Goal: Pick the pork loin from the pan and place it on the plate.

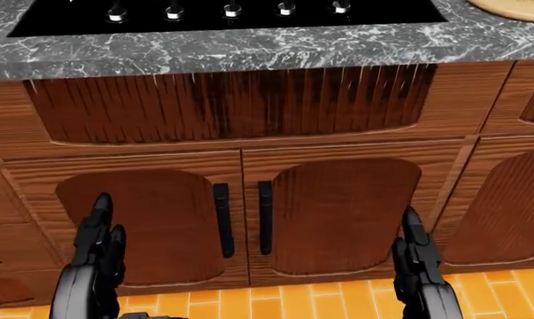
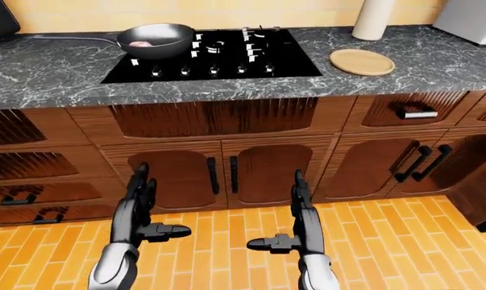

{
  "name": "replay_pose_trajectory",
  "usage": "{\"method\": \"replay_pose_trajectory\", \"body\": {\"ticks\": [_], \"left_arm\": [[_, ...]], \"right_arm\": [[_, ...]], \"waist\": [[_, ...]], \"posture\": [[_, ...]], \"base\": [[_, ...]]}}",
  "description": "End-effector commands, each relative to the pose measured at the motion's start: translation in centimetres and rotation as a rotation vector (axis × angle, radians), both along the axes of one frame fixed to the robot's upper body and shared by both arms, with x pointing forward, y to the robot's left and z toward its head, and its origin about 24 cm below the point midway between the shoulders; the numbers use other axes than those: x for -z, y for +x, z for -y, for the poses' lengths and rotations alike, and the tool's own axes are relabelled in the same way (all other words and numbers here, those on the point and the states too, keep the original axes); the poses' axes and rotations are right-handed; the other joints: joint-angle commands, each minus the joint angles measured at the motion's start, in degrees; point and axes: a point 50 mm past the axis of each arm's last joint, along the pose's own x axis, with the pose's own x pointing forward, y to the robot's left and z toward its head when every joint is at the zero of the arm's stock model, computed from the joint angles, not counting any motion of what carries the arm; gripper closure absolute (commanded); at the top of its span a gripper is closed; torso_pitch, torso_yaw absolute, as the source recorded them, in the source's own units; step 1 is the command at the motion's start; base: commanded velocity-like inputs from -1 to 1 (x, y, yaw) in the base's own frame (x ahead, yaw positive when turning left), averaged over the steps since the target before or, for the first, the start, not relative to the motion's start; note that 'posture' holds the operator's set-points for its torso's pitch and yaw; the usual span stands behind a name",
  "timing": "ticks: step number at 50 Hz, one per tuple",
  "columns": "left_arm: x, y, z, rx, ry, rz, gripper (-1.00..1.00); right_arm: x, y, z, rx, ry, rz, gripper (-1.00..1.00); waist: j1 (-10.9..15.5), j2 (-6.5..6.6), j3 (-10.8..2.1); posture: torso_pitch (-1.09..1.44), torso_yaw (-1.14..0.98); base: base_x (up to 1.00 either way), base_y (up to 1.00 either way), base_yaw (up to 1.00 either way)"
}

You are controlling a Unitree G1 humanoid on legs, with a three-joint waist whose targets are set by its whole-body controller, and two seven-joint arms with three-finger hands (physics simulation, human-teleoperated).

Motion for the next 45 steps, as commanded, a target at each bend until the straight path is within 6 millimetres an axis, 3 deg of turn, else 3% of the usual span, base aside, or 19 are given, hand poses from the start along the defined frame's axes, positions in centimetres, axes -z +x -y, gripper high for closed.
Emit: {"method": "replay_pose_trajectory", "body": {"ticks": [1,3,7,9,10,11,13,22,24,25,26,27,29,34,36,38,39,40,45], "left_arm": [[-1.97,0.34,-0.41,-0.013,0.013,0.102,-1.00],[-2.03,0.31,-0.41,-0.013,0.013,0.103,-1.00],[-1.88,0.32,-0.32,-0.011,0.014,0.101,-1.00],[-1.91,0.31,-0.31,-0.011,0.014,0.102,-1.00],[-1.88,0.33,-0.33,-0.012,0.014,0.101,-1.00],[-1.91,0.33,-0.33,-0.012,0.013,0.101,-1.00],[-1.98,0.29,-0.33,-0.012,0.013,0.103,-1.00],[-1.99,0.27,-0.31,-0.012,0.013,0.103,-1.00],[-1.97,0.29,-0.33,-0.013,0.014,0.103,-1.00],[-2.01,0.29,-0.33,-0.013,0.013,0.103,-1.00],[-2.08,0.26,-0.34,-0.013,0.012,0.104,-1.00],[-2.06,0.26,-0.34,-0.013,0.013,0.104,-1.00],[-2.05,0.25,-0.31,-0.012,0.013,0.103,-1.00],[-2.04,0.26,-0.31,-0.011,0.012,0.103,-1.00],[-2.07,0.24,-0.28,-0.010,0.012,0.103,-1.00],[-1.99,0.29,-0.29,-0.010,0.013,0.101,-1.00],[-2.04,0.27,-0.28,-0.010,0.013,0.103,-1.00],[-2.02,0.30,-0.30,-0.011,0.013,0.102,-1.00],[-1.89,0.32,-0.27,-0.010,0.014,0.101,-1.00]], "right_arm": [[-1.81,0.41,-0.44,-0.019,0.001,0.098,-1.00],[-1.76,0.38,-0.45,-0.019,0.001,0.097,-1.00],[-1.80,0.37,-0.47,-0.020,0.001,0.100,-1.00],[-1.75,0.38,-0.48,-0.021,0.002,0.100,-1.00],[-1.71,0.38,-0.45,-0.020,0.002,0.099,-1.00],[-1.73,0.36,-0.45,-0.020,0.002,0.099,-1.00],[-1.77,0.34,-0.45,-0.021,0.002,0.100,-1.00],[-1.69,0.36,-0.49,-0.022,0.003,0.098,-1.00],[-1.59,0.38,-0.50,-0.022,0.003,0.097,-1.00],[-1.64,0.38,-0.50,-0.022,0.003,0.097,-1.00],[-1.73,0.36,-0.53,-0.023,0.003,0.098,-1.00],[-1.78,0.36,-0.54,-0.023,0.002,0.099,-1.00],[-1.74,0.40,-0.56,-0.024,0.002,0.098,-1.00],[-1.89,0.49,-0.62,-0.028,0.003,0.099,-1.00],[-2.03,0.47,-0.66,-0.030,0.002,0.101,-1.00],[-2.14,0.46,-0.69,-0.030,0.001,0.103,-1.00],[-2.10,0.43,-0.68,-0.030,0.002,0.103,-1.00],[-2.05,0.41,-0.67,-0.030,0.002,0.103,-1.00],[-1.91,0.47,-0.68,-0.030,0.004,0.101,-1.00]], "waist": [[0.12,-0.39,-0.90],[0.32,0.02,-1.20],[0.27,2.90,-0.35],[0.21,5.75,-0.73],[0.41,8.31,-1.55],[0.73,7.25,-1.73],[0.98,6.47,-0.56],[0.97,1.41,-0.45],[0.88,-0.60,-0.58],[0.72,-2.33,-1.23],[-0.07,0.52,-0.66],[0.33,-0.51,-0.82],[0.14,-0.57,-1.25],[0.30,2.39,-0.40],[0.24,4.68,-0.46],[0.68,9.48,-1.79],[1.12,6.28,-1.01],[1.02,6.72,-0.79],[1.28,4.07,-0.80]], "posture": [[0.00,0.00],[0.00,0.00],[0.00,0.00],[0.00,0.00],[0.00,0.00],[0.00,0.00],[0.00,0.00],[0.00,0.00],[0.00,0.00],[0.00,0.00],[0.00,0.00],[0.00,0.00],[0.00,0.00],[0.00,0.00],[0.00,0.00],[0.00,0.00],[0.00,0.00],[0.00,0.00],[0.00,0.00]], "base": [[0.00,0.30,0.00],[0.00,0.30,0.00],[0.00,0.29,0.00],[0.00,0.29,0.00],[0.00,0.30,0.00],[0.00,0.29,0.00],[0.00,0.30,0.00],[0.00,0.30,0.00],[0.00,0.30,0.00],[0.00,0.30,0.00],[0.00,0.30,0.00],[0.00,0.30,0.00],[0.00,0.30,0.00],[0.00,0.30,0.00],[0.00,0.30,0.00],[0.00,0.30,0.00],[0.00,0.30,0.00],[0.00,0.30,0.00],[0.00,0.29,0.00]]}}
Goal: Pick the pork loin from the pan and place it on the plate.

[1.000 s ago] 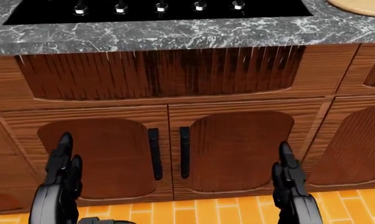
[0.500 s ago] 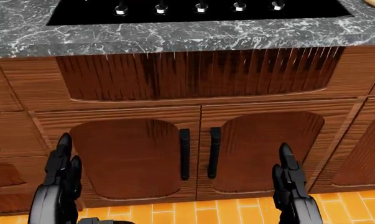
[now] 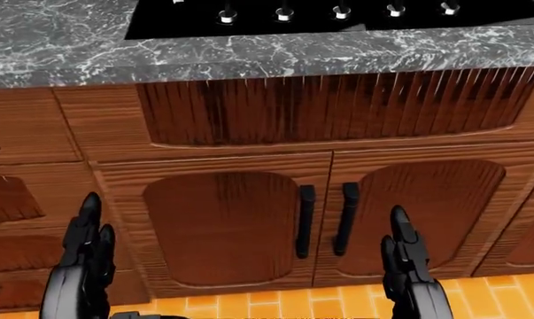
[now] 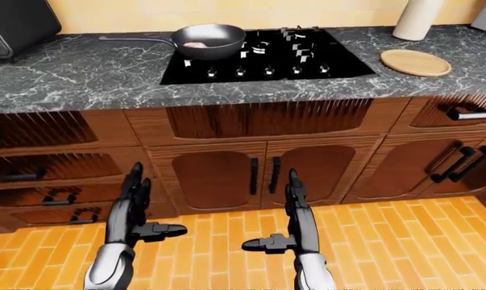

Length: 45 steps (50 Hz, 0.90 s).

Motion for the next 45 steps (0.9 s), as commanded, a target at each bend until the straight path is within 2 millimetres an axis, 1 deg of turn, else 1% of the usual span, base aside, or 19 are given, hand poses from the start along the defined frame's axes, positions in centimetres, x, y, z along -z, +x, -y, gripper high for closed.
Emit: {"method": "replay_pose_trajectory", "body": {"ticks": [1,6,8,9,10,12,16,18,19,20,23,25,28,31,33,36,38,42,45], "left_arm": [[-1.8,0.4,0.4,0.022,-0.001,0.097,-1.00],[-1.7,0.4,0.4,0.022,-0.002,0.096,-1.00],[-1.7,0.4,0.4,0.021,-0.004,0.095,-1.00],[-1.7,0.4,0.4,0.021,-0.004,0.095,-1.00],[-1.8,0.4,0.4,0.020,-0.002,0.096,-1.00],[-1.7,0.4,0.4,0.021,-0.003,0.095,-1.00],[-1.6,0.6,0.4,0.022,-0.011,0.086,-1.00],[-1.3,1.6,0.7,0.053,-0.060,0.031,-1.00],[-1.7,2.0,0.6,0.046,-0.051,0.036,-1.00],[-2.9,2.2,0.6,0.043,-0.030,0.051,-1.00],[-6.8,3.1,0.4,0.032,0.027,0.109,-1.00],[-7.7,4.0,0.2,0.025,0.049,0.104,-1.00],[-9.6,6.5,-0.4,0.026,0.034,0.076,-1.00],[-12.9,8.3,-0.4,0.025,0.077,0.115,-1.00],[-15.0,9.4,-1.2,0.007,0.084,0.138,-1.00],[-18.1,10.4,-1.0,-0.018,0.127,0.211,-1.00],[-20.2,11.3,-0.7,0.000,0.091,0.217,-1.00],[-22.0,13.7,-0.8,0.017,0.062,0.162,-1.00],[-23.0,14.7,-1.5,-0.012,0.091,0.158,-1.00]], "right_arm": [[-1.8,0.4,0.2,0.008,-0.007,0.097,-1.00],[-1.7,0.4,0.1,0.006,-0.005,0.095,-1.00],[-1.8,0.3,0.1,0.008,-0.007,0.097,-1.00],[-1.6,0.4,0.1,0.009,-0.007,0.095,-1.00],[-1.6,0.4,0.2,0.009,-0.006,0.095,-1.00],[-1.6,0.4,0.2,0.009,-0.005,0.094,-1.00],[-1.5,0.4,0.2,0.000,0.003,0.090,-1.00],[-1.8,1.0,0.7,0.012,0.018,0.068,-1.00],[-2.2,1.3,0.9,0.017,0.024,0.069,-1.00],[-2.3,1.7,1.9,0.072,-0.017,0.052,-1.00],[-4.0,2.9,2.2,0.042,-0.006,0.067,-1.00],[-5.4,3.7,3.2,0.078,-0.036,0.085,-1.00],[-8.0,5.0,4.4,0.106,-0.052,0.107,-1.00],[-11.3,5.9,5.5,0.106,-0.030,0.129,-1.00],[-13.2,6.2,6.1,0.107,-0.074,0.127,-1.00],[-14.3,8.2,6.3,0.094,-0.107,0.107,-1.00],[-16.4,9.3,6.4,0.075,-0.101,0.123,-1.00],[-20.6,10.8,6.7,0.055,-0.134,0.144,-1.00],[-22.5,11.4,7.4,0.054,-0.137,0.151,-1.00]], "waist": [[-0.22,0.00,-0.55],[-0.53,-3.17,-0.35],[-0.75,-6.14,-1.24],[-1.52,-3.12,-0.46],[-1.06,-4.21,-0.70],[-1.28,-4.24,-1.25],[-1.34,-2.11,-0.20],[-2.08,0.73,-0.31],[-2.18,3.18,-0.93],[-1.89,1.42,-0.52],[-1.12,-0.99,-1.12],[-1.17,-2.58,-0.95],[-0.23,-2.09,-1.79],[-0.04,-1.84,-2.51],[0.08,-1.86,-2.68],[0.09,-1.94,-2.60],[-0.15,-2.03,-2.60],[0.12,-2.15,-2.49],[0.33,-1.89,-2.27]], "posture": [[0.00,0.00],[0.00,0.00],[0.00,0.00],[0.00,0.00],[0.00,0.00],[0.00,0.00],[0.00,0.00],[0.00,0.00],[0.00,0.00],[0.00,0.00],[0.00,0.00],[0.00,0.00],[0.00,0.00],[0.00,0.00],[0.00,0.00],[0.00,0.00],[0.00,0.00],[0.00,0.00],[0.00,0.00]], "base": [[0.00,0.29,0.00],[0.00,0.30,0.00],[0.00,0.30,0.00],[0.00,0.29,0.00],[0.00,0.30,0.00],[0.00,0.29,0.00],[0.00,0.20,0.00],[0.00,0.00,0.00],[0.00,0.00,0.00],[0.00,0.00,0.00],[0.00,0.00,0.00],[0.00,0.00,0.00],[0.00,0.00,0.00],[0.00,0.00,0.00],[0.00,0.00,0.00],[0.00,0.00,0.00],[0.00,0.00,0.00],[0.00,0.00,0.00],[0.00,0.00,0.00]]}}
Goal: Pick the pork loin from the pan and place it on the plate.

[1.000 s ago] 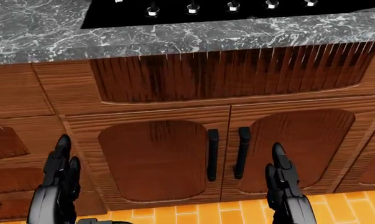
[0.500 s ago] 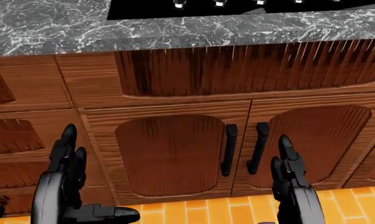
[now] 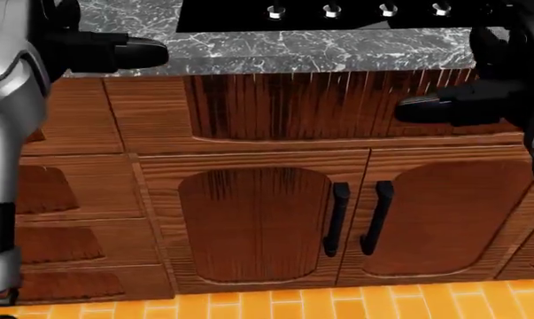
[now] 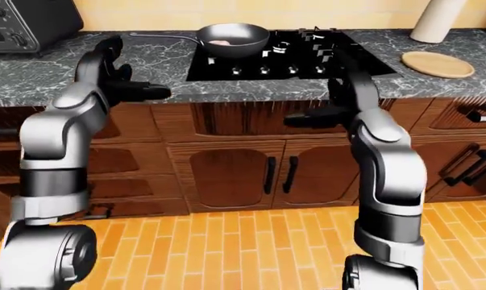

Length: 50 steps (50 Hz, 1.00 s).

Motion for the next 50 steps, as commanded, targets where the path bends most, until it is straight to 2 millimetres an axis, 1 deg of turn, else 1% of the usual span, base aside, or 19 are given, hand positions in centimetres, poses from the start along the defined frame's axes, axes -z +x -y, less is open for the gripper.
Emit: {"method": "replay_pose_trajectory", "body": {"ticks": [1,6,12,13,15,18,26,29,32,35,38,40,43,45,46,47,48,49,50], "left_arm": [[-2.8,0.1,-0.4,-0.013,0.016,0.093,-1.00],[-5.6,0.6,-1.2,-0.041,0.043,0.124,-1.00],[-6.6,0.6,-1.0,-0.039,0.059,0.134,-1.00],[-6.6,0.6,-0.9,-0.039,0.061,0.136,-1.00],[-6.7,0.5,-0.8,-0.039,0.063,0.138,-1.00],[-6.9,0.1,-0.7,-0.034,0.065,0.141,-1.00],[-7.1,-0.1,-0.9,-0.037,0.067,0.147,-1.00],[-7.0,-0.1,-0.9,-0.037,0.072,0.147,-1.00],[-7.1,-0.2,-0.9,-0.035,0.074,0.148,-1.00],[-7.0,-0.2,-0.8,-0.032,0.083,0.147,-1.00],[-6.9,-0.3,-0.8,-0.032,0.090,0.151,-1.00],[-7.2,-0.4,-0.8,-0.033,0.089,0.154,-1.00],[-7.7,-0.5,-0.8,-0.034,0.082,0.163,-1.00],[-7.6,-0.6,-0.8,-0.033,0.082,0.163,-1.00],[-7.6,-0.6,-0.9,-0.034,0.082,0.163,-1.00],[-7.6,-0.5,-0.9,-0.035,0.082,0.163,-1.00],[-7.6,-0.5,-1.0,-0.036,0.079,0.163,-1.00],[-7.7,-0.5,-1.0,-0.037,0.078,0.164,-1.00],[-7.6,-0.5,-1.0,-0.036,0.078,0.164,-1.00]], "right_arm": [[-3.0,0.0,0.6,-0.002,-0.011,0.085,-1.00],[-5.6,0.8,0.2,-0.014,-0.049,0.086,-1.00],[-6.8,1.2,0.0,-0.028,-0.053,0.089,-1.00],[-7.1,1.2,0.0,-0.028,-0.054,0.091,-1.00],[-7.3,1.2,0.0,-0.029,-0.057,0.093,-1.00],[-7.4,1.1,-0.2,-0.035,-0.062,0.094,-1.00],[-7.7,1.2,-0.6,-0.044,-0.075,0.095,-1.00],[-7.8,1.2,-0.7,-0.045,-0.079,0.097,-1.00],[-7.9,1.3,-0.7,-0.047,-0.081,0.097,-1.00],[-8.0,1.3,-0.8,-0.051,-0.087,0.097,-1.00],[-7.9,1.3,-0.9,-0.056,-0.085,0.099,-1.00],[-8.0,1.3,-1.0,-0.059,-0.084,0.100,-1.00],[-8.2,1.3,-1.0,-0.060,-0.088,0.101,-1.00],[-8.1,1.4,-1.1,-0.063,-0.088,0.100,-1.00],[-8.1,1.4,-1.2,-0.066,-0.088,0.100,-1.00],[-8.1,1.5,-1.3,-0.068,-0.089,0.099,-1.00],[-8.1,1.5,-1.4,-0.069,-0.090,0.098,-1.00],[-8.1,1.5,-1.4,-0.069,-0.091,0.098,-1.00],[-8.1,1.5,-1.4,-0.070,-0.092,0.097,-1.00]], "waist": [[0.03,-0.28,-1.47],[-0.18,-0.47,-1.33],[-0.28,-0.60,-0.86],[-0.29,-0.39,-2.29],[-0.13,0.01,-1.56],[-0.10,0.40,0.34],[-0.22,0.05,0.32],[-0.22,0.67,0.05],[-0.38,2.05,0.08],[-0.50,2.16,-0.77],[-0.35,3.81,0.12],[-0.02,3.23,-0.20],[0.63,1.26,0.29],[0.78,-0.66,0.22],[0.60,-2.48,-0.49],[0.44,-2.56,-1.08],[0.25,-2.93,0.00],[0.60,-3.91,0.59],[-0.03,-3.49,0.38]], "posture": [[0.00,0.00],[0.00,0.00],[0.00,0.00],[0.00,0.00],[0.00,0.00],[0.00,0.00],[0.00,0.00],[0.00,0.00],[0.00,0.00],[0.00,0.00],[0.00,0.00],[0.00,0.00],[0.00,0.00],[0.00,0.00],[0.00,0.00],[0.00,0.00],[0.00,0.00],[0.00,0.00],[0.00,0.00]], "base": [[0.00,0.00,0.00],[0.00,0.00,0.00],[0.00,0.00,0.00],[0.06,0.00,0.00],[0.16,0.00,0.00],[0.29,0.00,0.00],[0.29,0.00,0.00],[0.30,0.00,0.00],[0.30,0.00,0.00],[0.29,0.00,0.00],[0.29,0.00,0.00],[0.30,0.00,0.00],[0.29,0.00,0.00],[0.30,0.00,0.00],[0.29,0.00,0.00],[0.29,0.00,0.00],[0.29,0.00,0.00],[0.30,0.00,0.00],[0.29,0.00,0.00]]}}
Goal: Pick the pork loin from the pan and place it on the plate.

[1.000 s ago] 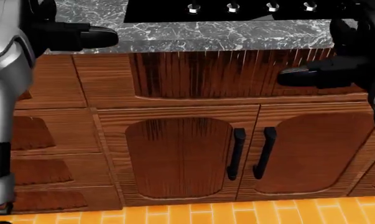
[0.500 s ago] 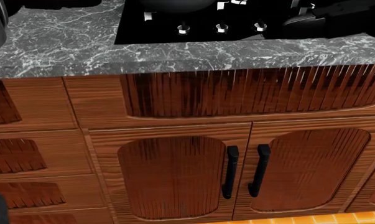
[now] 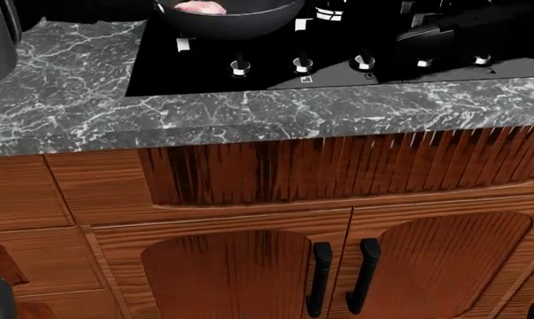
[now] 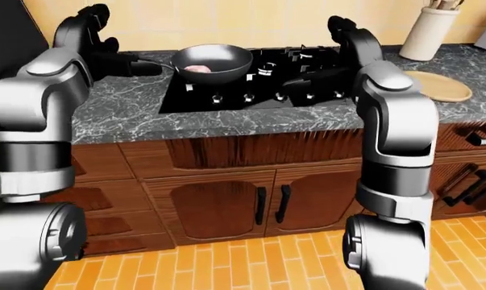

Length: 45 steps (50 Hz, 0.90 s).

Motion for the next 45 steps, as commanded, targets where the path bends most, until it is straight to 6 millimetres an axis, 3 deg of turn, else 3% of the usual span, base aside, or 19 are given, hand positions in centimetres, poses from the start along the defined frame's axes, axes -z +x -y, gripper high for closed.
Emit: {"method": "replay_pose_trajectory", "body": {"ticks": [1,8,10,12,13,15,17,21,25,27,28,30,33,38,40,42,43,44,45], "left_arm": [[-3.1,-0.9,-0.6,-0.023,0.001,0.129,-1.00],[-4.1,-1.0,-1.0,-0.031,-0.001,0.140,-1.00],[-4.3,-1.1,-1.0,-0.032,-0.001,0.144,-1.00],[-4.6,-1.2,-1.0,-0.032,-0.001,0.147,-1.00],[-4.7,-1.2,-1.0,-0.033,-0.002,0.149,-1.00],[-5.0,-1.3,-1.0,-0.034,-0.001,0.152,-1.00],[-5.2,-1.3,-1.1,-0.036,-0.003,0.155,-1.00],[-5.3,-1.4,-1.3,-0.039,-0.004,0.158,-1.00],[-5.3,-1.5,-1.4,-0.041,-0.004,0.159,-1.00],[-5.3,-1.5,-1.5,-0.041,-0.006,0.158,-1.00],[-5.2,-1.5,-1.4,-0.040,-0.006,0.157,-1.00],[-5.2,-1.4,-1.4,-0.040,-0.006,0.156,-1.00],[-5.2,-1.5,-1.4,-0.037,-0.005,0.156,-1.00],[-5.3,-1.6,-1.2,-0.038,0.004,0.161,-1.00],[-5.4,-1.6,-1.2,-0.039,0.004,0.163,-1.00],[-5.4,-1.6,-1.2,-0.039,0.004,0.164,-1.00],[-5.4,-1.6,-1.2,-0.039,0.004,0.164,-1.00],[-5.5,-1.6,-1.2,-0.040,0.004,0.165,-1.00],[-5.5,-1.6,-1.2,-0.040,0.004,0.165,-1.00]], "right_arm": [[-2.8,-0.7,-0.6,-0.024,-0.023,0.121,-1.00],[-3.3,-0.6,-0.6,-0.026,-0.030,0.123,-1.00],[-3.3,-0.6,-0.6,-0.026,-0.033,0.123,-1.00],[-3.5,-0.6,-0.6,-0.027,-0.034,0.123,-1.00],[-3.5,-0.6,-0.6,-0.026,-0.035,0.123,-1.00],[-3.7,-0.6,-0.6,-0.027,-0.036,0.125,-1.00],[-3.6,-0.6,-0.7,-0.027,-0.038,0.124,-1.00],[-3.5,-0.4,-0.8,-0.029,-0.041,0.120,-1.00],[-3.6,-0.4,-0.8,-0.029,-0.042,0.119,-1.00],[-3.6,-0.3,-0.7,-0.028,-0.041,0.119,-1.00],[-3.6,-0.3,-0.7,-0.028,-0.040,0.118,-1.00],[-3.6,-0.3,-0.8,-0.029,-0.041,0.118,-1.00],[-3.7,-0.3,-0.8,-0.030,-0.043,0.119,-1.00],[-3.6,-0.5,-0.7,-0.030,-0.043,0.118,-1.00],[-3.7,-0.5,-0.7,-0.029,-0.044,0.119,-1.00],[-3.7,-0.5,-0.7,-0.029,-0.044,0.119,-1.00],[-3.7,-0.5,-0.7,-0.030,-0.045,0.119,-1.00],[-3.7,-0.5,-0.8,-0.031,-0.045,0.119,-1.00],[-3.7,-0.4,-0.8,-0.032,-0.045,0.119,-1.00]], "waist": [[0.53,-0.23,-2.27],[0.02,3.56,-2.26],[-0.33,5.39,-2.76],[-0.79,8.51,-3.56],[-0.79,7.60,-3.66],[-0.68,8.11,-3.12],[-0.29,7.18,-3.69],[0.08,5.56,-3.17],[0.62,2.78,-3.21],[1.04,-0.20,-3.71],[1.16,0.80,-3.93],[1.01,-0.36,-2.80],[0.57,0.71,-3.35],[0.25,3.39,-2.43],[-0.14,5.36,-2.68],[-0.55,8.83,-3.77],[-0.22,6.56,-3.25],[-0.38,7.74,-3.12],[-0.31,7.75,-3.15]], "posture": [[0.00,0.00],[0.00,0.00],[0.00,0.00],[0.00,0.00],[0.00,0.00],[0.00,0.00],[0.00,0.00],[0.00,0.00],[0.00,0.00],[0.00,0.00],[0.00,0.00],[0.00,0.00],[0.00,0.00],[0.00,0.00],[0.00,0.00],[0.00,0.00],[0.00,0.00],[0.00,0.00],[0.00,0.00]], "base": [[0.28,0.00,0.00],[0.25,0.00,0.00],[0.23,0.00,0.00],[0.23,0.00,0.00],[0.22,0.00,0.00],[0.18,0.00,0.00],[0.17,0.00,0.00],[0.18,0.00,0.00],[0.17,0.00,0.00],[0.17,0.00,0.00],[0.18,0.00,0.00],[0.18,0.00,0.00],[0.17,0.00,0.00],[0.17,0.00,0.00],[0.17,0.00,0.00],[0.18,0.00,0.00],[0.18,0.00,0.00],[0.16,0.00,0.00],[0.17,0.00,0.00]]}}
